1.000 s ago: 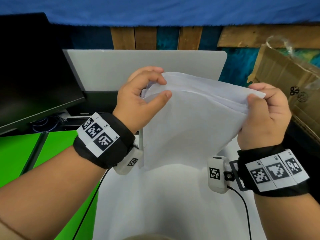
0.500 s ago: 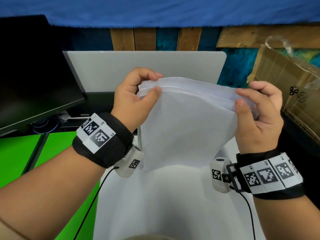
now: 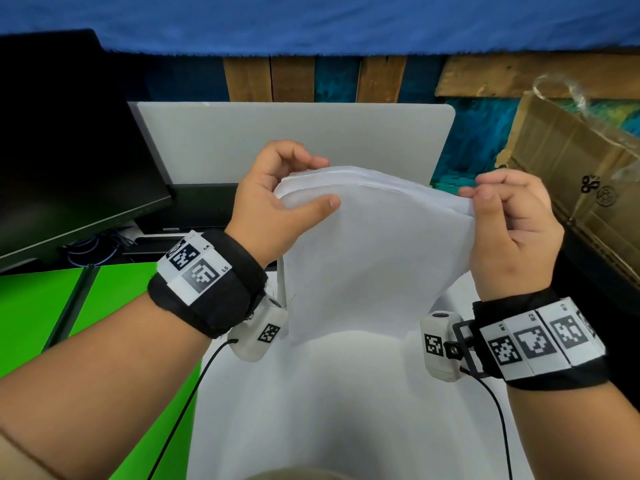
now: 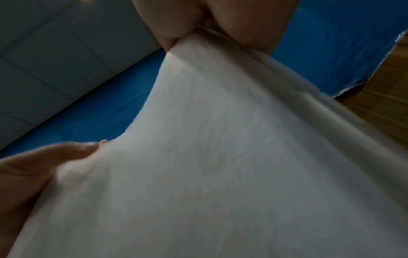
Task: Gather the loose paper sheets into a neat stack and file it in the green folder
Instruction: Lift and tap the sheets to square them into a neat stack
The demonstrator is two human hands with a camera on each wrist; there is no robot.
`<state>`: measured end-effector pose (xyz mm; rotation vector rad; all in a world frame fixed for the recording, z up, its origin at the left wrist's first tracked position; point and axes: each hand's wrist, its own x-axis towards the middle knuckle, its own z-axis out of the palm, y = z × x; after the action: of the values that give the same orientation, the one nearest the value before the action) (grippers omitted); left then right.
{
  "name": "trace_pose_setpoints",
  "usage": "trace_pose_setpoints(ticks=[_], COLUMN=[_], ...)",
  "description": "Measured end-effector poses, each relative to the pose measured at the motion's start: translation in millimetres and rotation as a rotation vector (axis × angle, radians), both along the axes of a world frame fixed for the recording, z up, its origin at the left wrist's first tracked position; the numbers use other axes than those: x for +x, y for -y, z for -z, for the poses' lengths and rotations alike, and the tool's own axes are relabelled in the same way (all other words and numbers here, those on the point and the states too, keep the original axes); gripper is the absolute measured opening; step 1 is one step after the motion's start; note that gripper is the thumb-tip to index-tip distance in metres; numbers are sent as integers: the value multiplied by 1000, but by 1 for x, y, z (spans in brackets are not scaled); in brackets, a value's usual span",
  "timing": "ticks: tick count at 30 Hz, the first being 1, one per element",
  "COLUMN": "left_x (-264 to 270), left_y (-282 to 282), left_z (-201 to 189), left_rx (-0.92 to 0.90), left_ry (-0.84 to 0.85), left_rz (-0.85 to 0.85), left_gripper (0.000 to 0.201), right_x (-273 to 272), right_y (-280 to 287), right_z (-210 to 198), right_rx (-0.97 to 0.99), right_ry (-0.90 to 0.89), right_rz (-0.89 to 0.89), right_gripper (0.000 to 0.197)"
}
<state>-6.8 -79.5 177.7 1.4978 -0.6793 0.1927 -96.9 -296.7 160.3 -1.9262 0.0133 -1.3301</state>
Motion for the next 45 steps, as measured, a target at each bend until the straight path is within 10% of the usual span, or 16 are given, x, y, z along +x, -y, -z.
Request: trace_pose_setpoints(ticks=[10,14,20,25,34,40,45], left_x=[7,7,12,0,-20,-14,-13], left_y=[-1,-2,-10,-8,-8,-8,-9], left_z=[6,7,26,58,38,15,20], left_rx=[-4,-47,-55,47,12,4,-11], left_ry=[-39,-74,-172,-278,24,63,50], left_rz=[-30,29,48,-23,-16,0,-59], left_gripper=[34,32,55,33,72,29,39], right_x=[4,7,-2,-16,-20,-14,-12], right_y=[28,11,-7,-24,-19,-10,-1], right_z=[24,49,33,16,7,4,8], right_rx=[315,446,695,746,410,60,64], right_ry=[-392,-457,-234,-86,36,-15,-11], right_rz=[-458,-363,-324,-409,-360,-127,-45], right_gripper=[90,42,24,28,43,14,11])
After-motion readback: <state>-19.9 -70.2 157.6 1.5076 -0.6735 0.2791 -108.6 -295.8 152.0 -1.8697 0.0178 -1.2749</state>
